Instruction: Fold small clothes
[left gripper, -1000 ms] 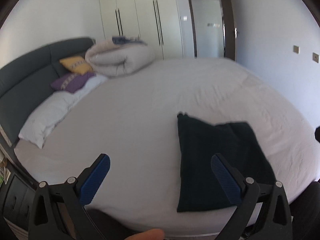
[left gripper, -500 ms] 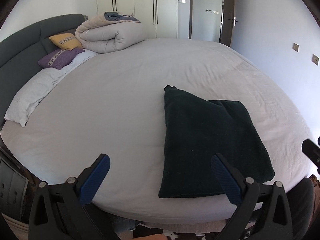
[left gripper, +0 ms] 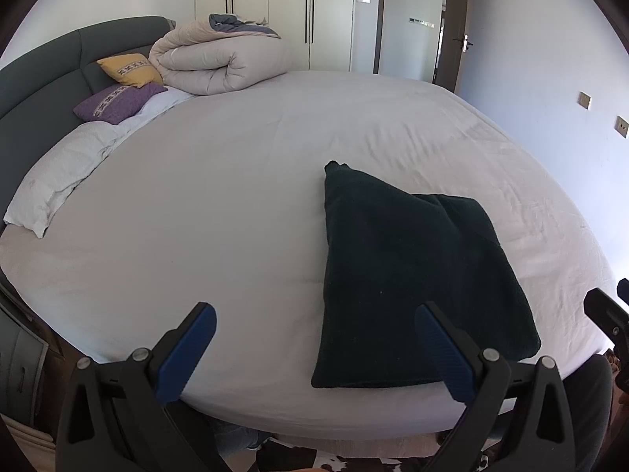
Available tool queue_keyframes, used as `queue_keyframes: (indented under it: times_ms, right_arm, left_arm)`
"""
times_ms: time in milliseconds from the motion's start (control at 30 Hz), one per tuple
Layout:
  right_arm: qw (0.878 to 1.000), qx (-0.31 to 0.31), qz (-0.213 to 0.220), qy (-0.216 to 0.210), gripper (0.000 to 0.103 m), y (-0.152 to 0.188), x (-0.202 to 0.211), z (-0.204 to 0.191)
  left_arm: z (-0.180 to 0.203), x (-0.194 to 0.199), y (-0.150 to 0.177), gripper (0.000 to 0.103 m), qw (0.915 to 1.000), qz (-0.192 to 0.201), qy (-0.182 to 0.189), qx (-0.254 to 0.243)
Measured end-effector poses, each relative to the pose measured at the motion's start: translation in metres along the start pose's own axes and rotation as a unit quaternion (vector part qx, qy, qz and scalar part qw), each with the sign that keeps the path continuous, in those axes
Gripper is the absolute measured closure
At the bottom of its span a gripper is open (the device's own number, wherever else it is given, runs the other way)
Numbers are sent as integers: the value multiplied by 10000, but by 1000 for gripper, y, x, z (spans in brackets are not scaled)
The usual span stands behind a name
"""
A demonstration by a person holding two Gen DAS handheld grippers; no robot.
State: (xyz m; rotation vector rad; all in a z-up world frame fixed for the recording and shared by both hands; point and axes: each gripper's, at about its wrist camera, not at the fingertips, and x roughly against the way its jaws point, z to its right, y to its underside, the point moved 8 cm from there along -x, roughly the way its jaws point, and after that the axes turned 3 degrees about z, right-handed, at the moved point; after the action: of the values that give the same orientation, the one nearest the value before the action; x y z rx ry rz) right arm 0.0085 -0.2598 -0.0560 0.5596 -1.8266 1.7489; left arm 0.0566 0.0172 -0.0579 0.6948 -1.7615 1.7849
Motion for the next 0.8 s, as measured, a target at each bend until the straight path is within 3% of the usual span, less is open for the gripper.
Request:
queue_keyframes:
  times_ms: [800]
  right_arm:
    - [9996, -40, -275, -69, 0, -1, -32, -28]
  left_arm:
    - [0, -14, 9, 0, 9998, -206, 37, 37]
